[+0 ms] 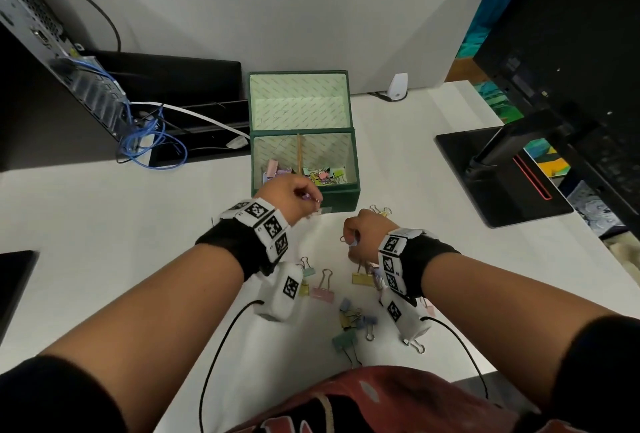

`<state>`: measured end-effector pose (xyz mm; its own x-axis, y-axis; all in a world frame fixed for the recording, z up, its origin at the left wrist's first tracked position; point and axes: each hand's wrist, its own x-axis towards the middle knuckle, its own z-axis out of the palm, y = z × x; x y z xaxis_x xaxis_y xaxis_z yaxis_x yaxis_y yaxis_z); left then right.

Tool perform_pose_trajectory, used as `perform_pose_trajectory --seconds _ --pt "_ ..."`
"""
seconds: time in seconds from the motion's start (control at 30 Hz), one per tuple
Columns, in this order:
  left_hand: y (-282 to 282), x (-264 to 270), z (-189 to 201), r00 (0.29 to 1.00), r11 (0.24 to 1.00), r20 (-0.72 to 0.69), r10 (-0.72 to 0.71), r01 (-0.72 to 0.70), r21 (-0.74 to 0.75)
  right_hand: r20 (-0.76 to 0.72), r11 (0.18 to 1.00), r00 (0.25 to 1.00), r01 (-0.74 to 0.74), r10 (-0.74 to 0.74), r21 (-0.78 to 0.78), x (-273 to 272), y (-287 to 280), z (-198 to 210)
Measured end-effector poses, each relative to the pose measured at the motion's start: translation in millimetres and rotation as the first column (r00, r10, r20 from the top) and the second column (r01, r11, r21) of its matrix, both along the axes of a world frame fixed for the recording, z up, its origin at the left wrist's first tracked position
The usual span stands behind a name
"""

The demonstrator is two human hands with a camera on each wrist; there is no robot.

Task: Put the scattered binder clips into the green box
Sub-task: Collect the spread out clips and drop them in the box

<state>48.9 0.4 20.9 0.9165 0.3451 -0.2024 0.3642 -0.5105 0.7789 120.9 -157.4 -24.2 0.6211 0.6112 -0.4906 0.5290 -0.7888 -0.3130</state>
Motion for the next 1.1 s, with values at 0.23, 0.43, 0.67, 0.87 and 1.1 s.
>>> perform_pose_trajectory --seconds 0.23,0.43,0.67,0.87,1.1 --pt "6 32 31 0.971 0.97 0.135 0.195 -0.17 -0.175 -0.025 0.999 0.999 0.035 -0.035 -0.015 5 -4 2" --pt "4 42 38 0.97 0.961 0.075 0.23 -0.214 -0.177 -0.017 1.0 1.0 0.023 -0.022 0.014 4 -9 0" --pt "17 18 26 0.978 0.946 0.051 0.202 -0.181 -0.268 -0.056 0.991 0.995 0.089 -0.083 0.101 9 -15 5" --pt "24 -22 4 0.999 0.995 -0.047 0.006 -0.01 -0.102 -0.097 0.901 0.976 0.218 -0.195 0.375 20 -12 40" --pt "11 -35 -21 0.915 0.938 -0.326 -0.239 0.305 0.166 -0.099 0.721 0.966 0.243 -0.237 0.649 35 30 89"
